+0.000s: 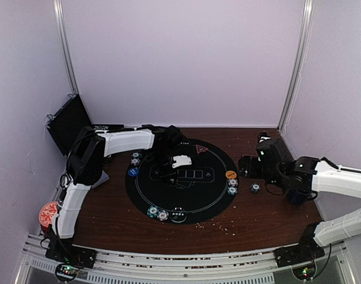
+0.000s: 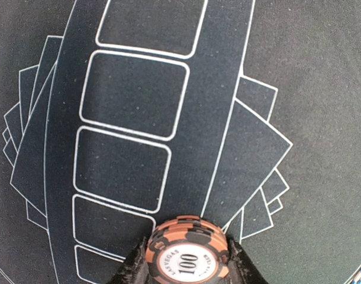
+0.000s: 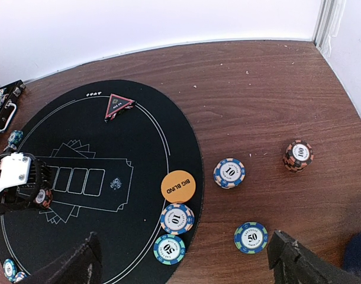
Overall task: Distribute texas hold em gaming equipment
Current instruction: Pick up the pile of poker chips from the pile of poker chips.
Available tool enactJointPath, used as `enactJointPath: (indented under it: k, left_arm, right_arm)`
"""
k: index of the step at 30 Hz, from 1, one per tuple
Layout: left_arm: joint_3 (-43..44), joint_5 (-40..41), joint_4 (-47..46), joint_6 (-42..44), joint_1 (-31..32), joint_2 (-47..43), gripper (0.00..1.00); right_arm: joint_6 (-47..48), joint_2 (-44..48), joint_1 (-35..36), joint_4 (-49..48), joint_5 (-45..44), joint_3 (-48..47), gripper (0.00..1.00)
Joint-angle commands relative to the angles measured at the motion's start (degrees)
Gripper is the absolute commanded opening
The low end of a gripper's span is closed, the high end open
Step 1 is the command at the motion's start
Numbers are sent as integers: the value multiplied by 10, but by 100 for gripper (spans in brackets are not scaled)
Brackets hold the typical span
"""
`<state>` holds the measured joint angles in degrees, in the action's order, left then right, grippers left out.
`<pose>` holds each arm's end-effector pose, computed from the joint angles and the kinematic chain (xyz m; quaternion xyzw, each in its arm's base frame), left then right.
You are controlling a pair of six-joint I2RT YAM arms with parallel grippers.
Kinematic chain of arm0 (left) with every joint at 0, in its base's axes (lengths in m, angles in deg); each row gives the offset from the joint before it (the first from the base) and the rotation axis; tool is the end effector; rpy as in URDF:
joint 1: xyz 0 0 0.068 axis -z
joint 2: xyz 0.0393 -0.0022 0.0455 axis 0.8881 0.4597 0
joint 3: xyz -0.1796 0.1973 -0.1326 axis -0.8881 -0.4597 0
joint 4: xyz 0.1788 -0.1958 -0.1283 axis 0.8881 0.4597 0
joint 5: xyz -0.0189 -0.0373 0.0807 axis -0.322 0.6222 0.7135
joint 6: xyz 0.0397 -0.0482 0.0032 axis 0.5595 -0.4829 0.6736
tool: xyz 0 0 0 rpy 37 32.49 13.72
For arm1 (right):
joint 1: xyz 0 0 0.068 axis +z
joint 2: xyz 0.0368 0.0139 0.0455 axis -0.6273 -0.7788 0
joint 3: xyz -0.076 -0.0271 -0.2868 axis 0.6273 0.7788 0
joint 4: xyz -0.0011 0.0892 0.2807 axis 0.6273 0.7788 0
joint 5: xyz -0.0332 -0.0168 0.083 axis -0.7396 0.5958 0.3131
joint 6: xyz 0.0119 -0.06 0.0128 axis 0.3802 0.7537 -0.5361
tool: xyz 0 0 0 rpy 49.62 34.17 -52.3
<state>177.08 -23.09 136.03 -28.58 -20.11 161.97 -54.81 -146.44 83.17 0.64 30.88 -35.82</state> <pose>0.3889 -0.3648 0.1444 0.5915 0.7953 -0.0744 0.1103 0.2069 0.1742 0.2556 0.0184 0.8880 0.1161 0.4446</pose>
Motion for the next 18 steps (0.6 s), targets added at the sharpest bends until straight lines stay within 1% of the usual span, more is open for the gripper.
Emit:
enactJointPath:
  k: [1, 11, 18]
  left_arm:
    - [17, 15, 2, -10, -12, 27, 1]
    - [71, 28, -19, -18, -50, 23, 1]
    - [109, 38, -34, -12, -91, 29, 1]
  right_arm:
    - [-1, 14, -3, -5, -11, 7, 99]
    - [-2, 21, -3, -5, -13, 8, 99]
    - [-3, 20, -3, -5, -15, 9, 99]
